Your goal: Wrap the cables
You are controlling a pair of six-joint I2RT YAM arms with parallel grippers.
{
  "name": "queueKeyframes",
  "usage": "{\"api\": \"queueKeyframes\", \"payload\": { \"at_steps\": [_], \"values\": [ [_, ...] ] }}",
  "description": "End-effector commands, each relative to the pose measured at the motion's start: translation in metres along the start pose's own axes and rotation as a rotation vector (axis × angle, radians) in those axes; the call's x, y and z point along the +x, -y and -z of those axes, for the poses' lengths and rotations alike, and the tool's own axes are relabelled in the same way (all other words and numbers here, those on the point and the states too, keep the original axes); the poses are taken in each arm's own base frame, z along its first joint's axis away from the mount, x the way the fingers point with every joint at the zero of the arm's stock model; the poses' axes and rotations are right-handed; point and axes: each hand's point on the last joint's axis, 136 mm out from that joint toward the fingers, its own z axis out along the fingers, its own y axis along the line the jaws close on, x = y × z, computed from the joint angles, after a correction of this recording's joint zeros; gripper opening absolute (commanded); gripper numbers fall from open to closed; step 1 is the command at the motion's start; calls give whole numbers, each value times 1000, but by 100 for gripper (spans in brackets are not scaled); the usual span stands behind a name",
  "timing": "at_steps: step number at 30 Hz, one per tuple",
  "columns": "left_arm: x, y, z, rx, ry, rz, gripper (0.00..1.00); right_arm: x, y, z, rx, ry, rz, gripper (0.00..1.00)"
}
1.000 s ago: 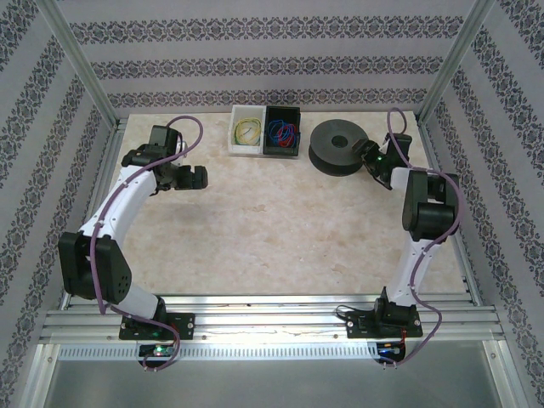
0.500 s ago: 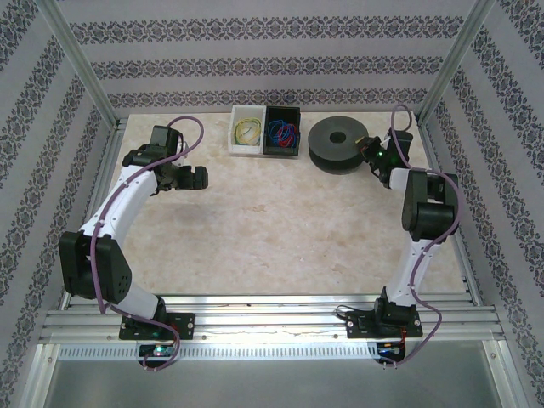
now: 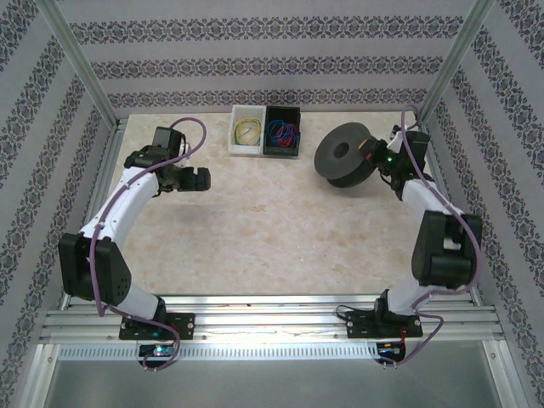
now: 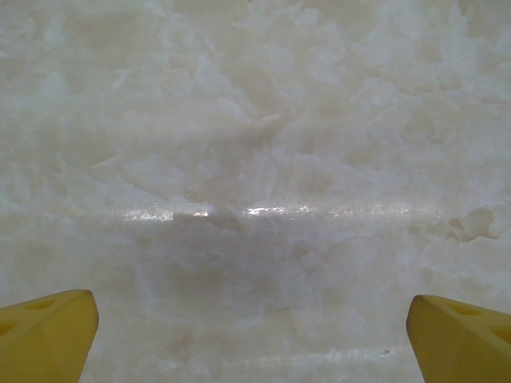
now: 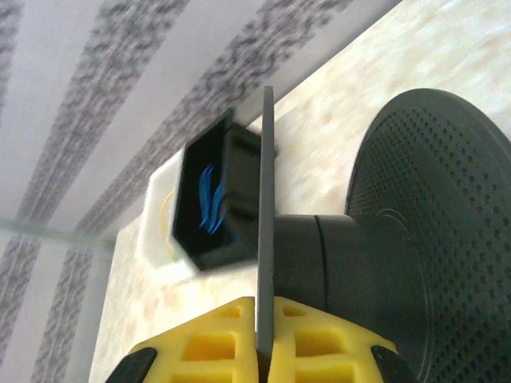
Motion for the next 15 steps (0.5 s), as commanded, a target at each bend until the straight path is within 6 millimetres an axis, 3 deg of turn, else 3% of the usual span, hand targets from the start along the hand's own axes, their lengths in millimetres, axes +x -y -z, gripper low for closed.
{"api": "queueKeyframes", "payload": {
  "at_steps": [1,4,7,11,15],
  "values": [
    [1,3,6,-3,23,-6,99,39,-64,25,-166,-105,124,0],
    [2,2,4,-11,19,-8,99,68,-98,38,-263,-151,119,0],
    [2,2,4,-15,17,-13,99,98,-125,37,-339,-208,113,0],
    [3,1,1,-22,17,-13,99,141,-157,11,-442,-316,84,0],
    [6,-2,0,-37,-13,-14,99,178,-169,-19,-490,-387,50,0]
  ]
}}
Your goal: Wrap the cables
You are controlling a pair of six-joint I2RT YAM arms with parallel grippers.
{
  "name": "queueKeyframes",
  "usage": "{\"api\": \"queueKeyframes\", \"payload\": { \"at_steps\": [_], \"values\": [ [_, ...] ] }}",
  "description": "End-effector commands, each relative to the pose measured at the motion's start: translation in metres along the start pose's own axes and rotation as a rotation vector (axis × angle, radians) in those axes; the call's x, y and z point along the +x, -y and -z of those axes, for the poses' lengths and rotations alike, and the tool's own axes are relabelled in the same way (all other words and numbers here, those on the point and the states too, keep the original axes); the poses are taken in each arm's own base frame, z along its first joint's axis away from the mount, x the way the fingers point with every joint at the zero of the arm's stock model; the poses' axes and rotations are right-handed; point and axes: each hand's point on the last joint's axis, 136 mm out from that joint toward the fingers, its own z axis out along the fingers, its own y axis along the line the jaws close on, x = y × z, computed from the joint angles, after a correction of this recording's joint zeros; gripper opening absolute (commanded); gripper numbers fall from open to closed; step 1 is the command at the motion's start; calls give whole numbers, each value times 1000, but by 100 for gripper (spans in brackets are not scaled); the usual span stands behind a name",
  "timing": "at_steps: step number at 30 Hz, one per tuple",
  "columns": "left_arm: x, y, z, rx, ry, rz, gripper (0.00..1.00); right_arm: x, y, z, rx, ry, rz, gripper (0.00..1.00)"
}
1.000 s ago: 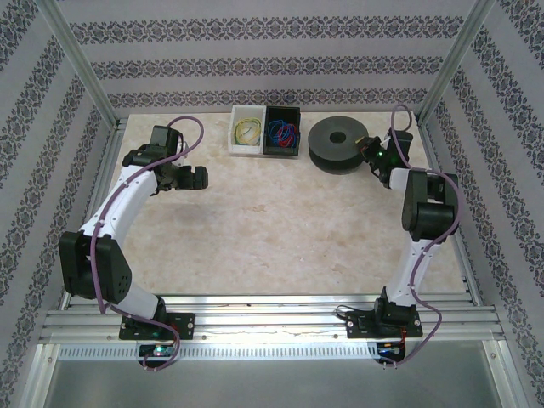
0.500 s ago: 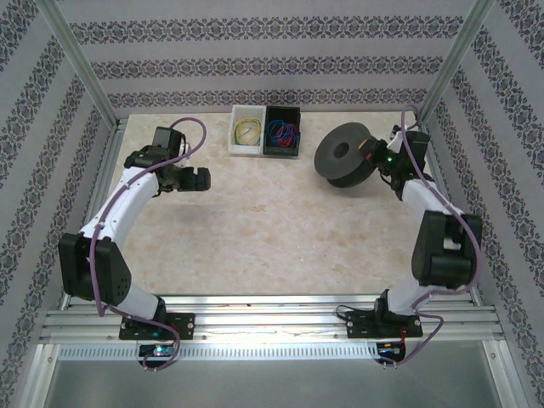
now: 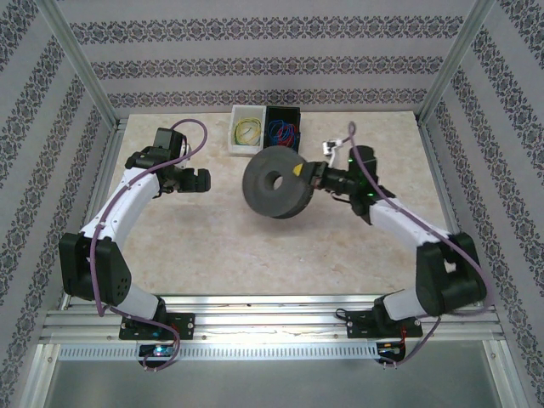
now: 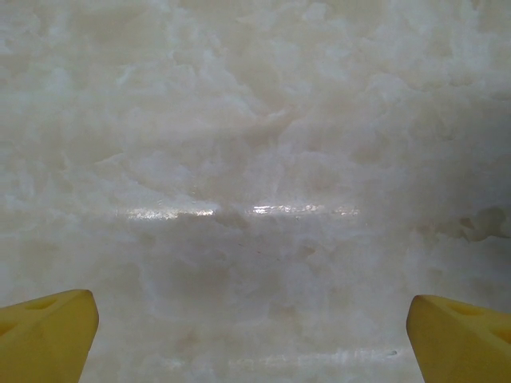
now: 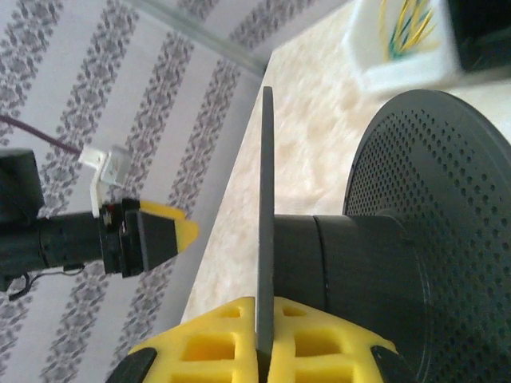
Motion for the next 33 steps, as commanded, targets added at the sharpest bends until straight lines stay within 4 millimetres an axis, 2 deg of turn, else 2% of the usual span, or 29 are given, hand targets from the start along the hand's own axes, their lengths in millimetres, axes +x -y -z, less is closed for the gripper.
{"api": "queueKeyframes", "payload": {
  "at_steps": [1,4,8,12,15,18,24,27,30,33],
  "values": [
    [3,1,3,-21,-9,-14,99,0,-19,-25,-109,14,9,0],
    [1,1,7,-20,2,-17,99,7,3,-40,-103,3,-42,0],
    [-1,3,7,-13,7,-20,99,23,48,-52,-23,-34,-82,0],
    [0,2,7,-16,3,-21,99,42,93,-56,88,-76,-105,0],
    [0,1,7,-23,-3,-24,99,54,120,-53,187,-102,-86,0],
    [1,0,7,-29,-6,-28,99,58,137,-46,270,-120,-56,0],
    [-1,1,6,-28,-5,-29,99,52,146,-39,350,-148,-9,14],
    [-2,2,4,-26,-12,-31,99,44,144,-37,384,-163,31,31],
    [-1,2,2,-27,-22,-33,99,30,137,-32,435,-172,98,59],
    [-1,1,0,-32,-36,-34,99,-2,120,-23,484,-132,185,84]
  ]
}}
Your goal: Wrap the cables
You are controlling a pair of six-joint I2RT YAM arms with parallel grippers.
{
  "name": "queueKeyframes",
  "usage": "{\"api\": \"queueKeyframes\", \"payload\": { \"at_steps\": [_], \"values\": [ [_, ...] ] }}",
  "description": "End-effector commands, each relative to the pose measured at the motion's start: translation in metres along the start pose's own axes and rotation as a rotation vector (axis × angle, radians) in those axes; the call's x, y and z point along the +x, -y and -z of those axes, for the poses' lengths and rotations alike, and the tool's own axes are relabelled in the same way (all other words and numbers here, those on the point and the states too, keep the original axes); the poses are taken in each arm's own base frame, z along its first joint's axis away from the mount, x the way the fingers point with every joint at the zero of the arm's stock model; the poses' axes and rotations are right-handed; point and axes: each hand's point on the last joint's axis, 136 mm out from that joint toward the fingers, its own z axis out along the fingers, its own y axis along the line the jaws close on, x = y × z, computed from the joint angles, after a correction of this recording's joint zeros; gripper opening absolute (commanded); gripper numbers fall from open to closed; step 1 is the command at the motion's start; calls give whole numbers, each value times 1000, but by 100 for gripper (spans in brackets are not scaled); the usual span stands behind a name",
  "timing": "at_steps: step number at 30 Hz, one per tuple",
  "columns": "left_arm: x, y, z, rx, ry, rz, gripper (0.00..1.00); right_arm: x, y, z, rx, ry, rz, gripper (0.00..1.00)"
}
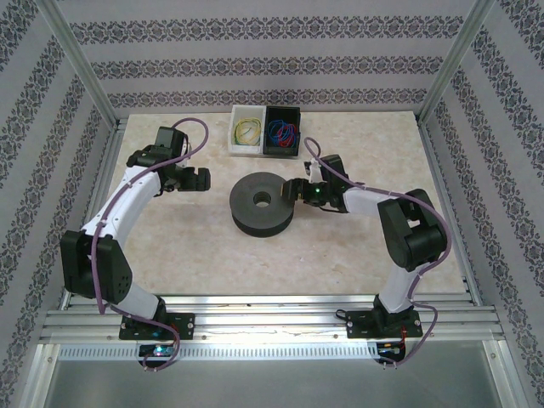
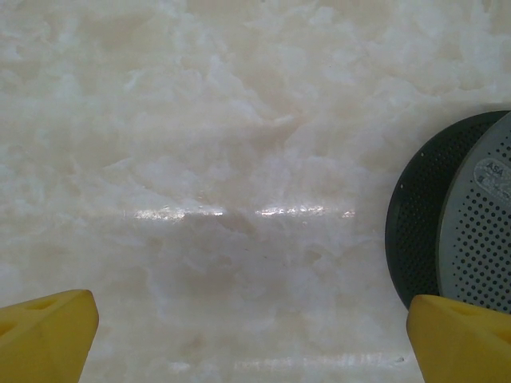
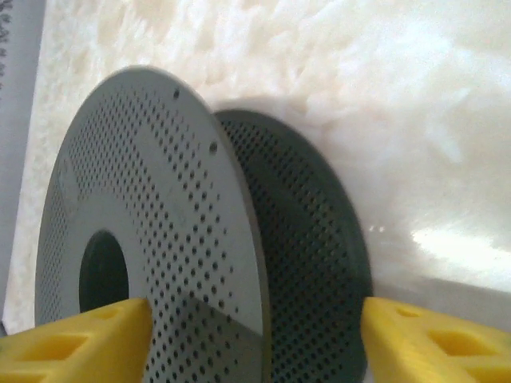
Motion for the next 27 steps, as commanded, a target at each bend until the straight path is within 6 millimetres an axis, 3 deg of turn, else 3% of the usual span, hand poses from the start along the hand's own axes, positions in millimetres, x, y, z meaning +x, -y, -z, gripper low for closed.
{"api": "queueKeyframes", "payload": {
  "at_steps": [1,6,9,14,20,27],
  "values": [
    [3,3,2,-7,-36,-30,99,-44,-10,33,105,82,149,96],
    [1,3,5,-9,-33,-35,99,-111,-47,54,84,185,237,98],
    [1,3,6,-13,-36,-35,99,-145,-63,43,60,204,268,98],
    [2,2,4,-18,-52,-34,99,-195,-68,11,36,234,269,98],
    [1,3,4,-18,-55,-35,99,-231,-56,-33,77,253,256,89],
    [1,4,1,-16,-64,-39,99,-242,-36,-69,156,263,220,77]
  ]
}}
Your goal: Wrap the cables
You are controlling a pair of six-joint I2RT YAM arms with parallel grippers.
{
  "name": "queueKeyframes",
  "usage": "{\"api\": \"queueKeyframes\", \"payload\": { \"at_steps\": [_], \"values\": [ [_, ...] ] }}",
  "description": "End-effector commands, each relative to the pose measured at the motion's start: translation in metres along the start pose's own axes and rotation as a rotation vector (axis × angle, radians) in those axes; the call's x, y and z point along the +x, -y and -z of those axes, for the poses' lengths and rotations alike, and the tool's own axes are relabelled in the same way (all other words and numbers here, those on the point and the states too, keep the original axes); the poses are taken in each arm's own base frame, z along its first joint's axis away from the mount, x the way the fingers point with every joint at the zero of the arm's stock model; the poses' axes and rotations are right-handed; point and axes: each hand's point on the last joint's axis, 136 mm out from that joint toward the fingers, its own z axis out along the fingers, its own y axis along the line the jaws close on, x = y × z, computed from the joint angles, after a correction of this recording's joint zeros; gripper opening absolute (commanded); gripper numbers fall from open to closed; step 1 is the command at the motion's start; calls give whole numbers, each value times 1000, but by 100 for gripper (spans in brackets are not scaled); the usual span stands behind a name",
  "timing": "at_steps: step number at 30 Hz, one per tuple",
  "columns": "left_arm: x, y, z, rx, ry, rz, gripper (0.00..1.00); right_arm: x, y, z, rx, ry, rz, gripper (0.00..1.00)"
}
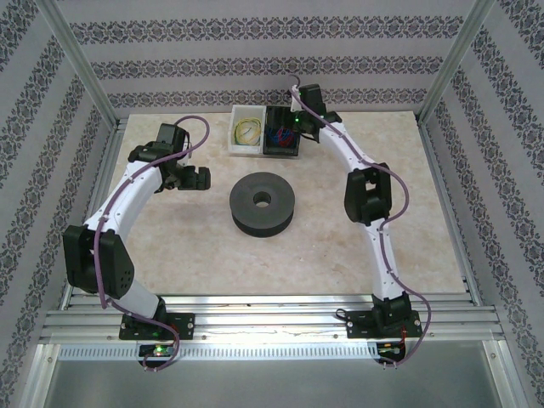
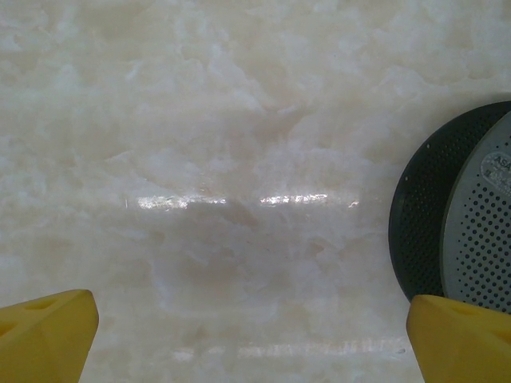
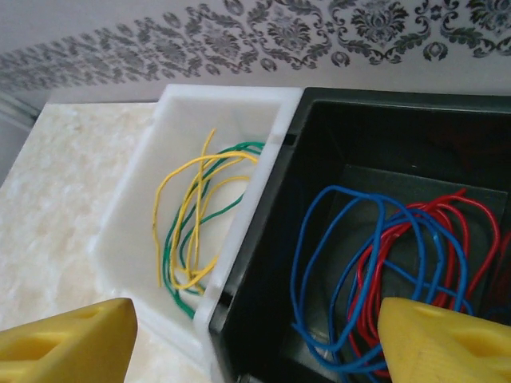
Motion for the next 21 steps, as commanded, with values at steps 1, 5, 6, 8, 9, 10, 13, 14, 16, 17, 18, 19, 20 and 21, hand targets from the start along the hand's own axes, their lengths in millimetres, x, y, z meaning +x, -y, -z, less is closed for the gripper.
{"api": "queueKeyframes", "payload": {
  "at_steps": [1,5,6,8,9,10,13,14,16,17,18,19,20,21],
  "values": [
    [2,4,1,-6,-26,-35,99,-6,-4,-4,62,17,1,76],
    [3,5,-1,0,-33,-38,99,1,4,-17,83,4,-20,72],
    [4,5,-2,0,-37,-38,99,3,5,-19,87,0,-24,71],
    [3,5,-1,1,-33,-38,99,8,10,-23,103,-6,-32,69],
    [4,5,-1,1,-34,-39,99,9,12,-24,112,-8,-34,69],
    [4,5,-1,1,-34,-39,99,10,14,-24,122,-9,-35,69],
    [4,6,-1,5,-34,-39,99,10,20,-25,144,-5,-41,68],
    [4,6,-1,4,-33,-39,99,11,20,-25,147,-5,-41,68],
    [4,6,-2,7,-36,-39,99,12,23,-27,154,-1,-43,68],
    [4,7,-2,9,-36,-40,99,13,23,-29,156,-2,-43,67],
    [4,7,-2,11,-35,-39,99,14,24,-31,155,-4,-45,67],
    [5,7,-2,9,-36,-39,99,15,25,-32,152,-7,-49,67],
    [5,7,-2,10,-37,-40,99,16,24,-33,149,-10,-49,67],
    [5,7,-2,11,-35,-39,99,16,25,-34,145,-11,-51,67]
  ]
}}
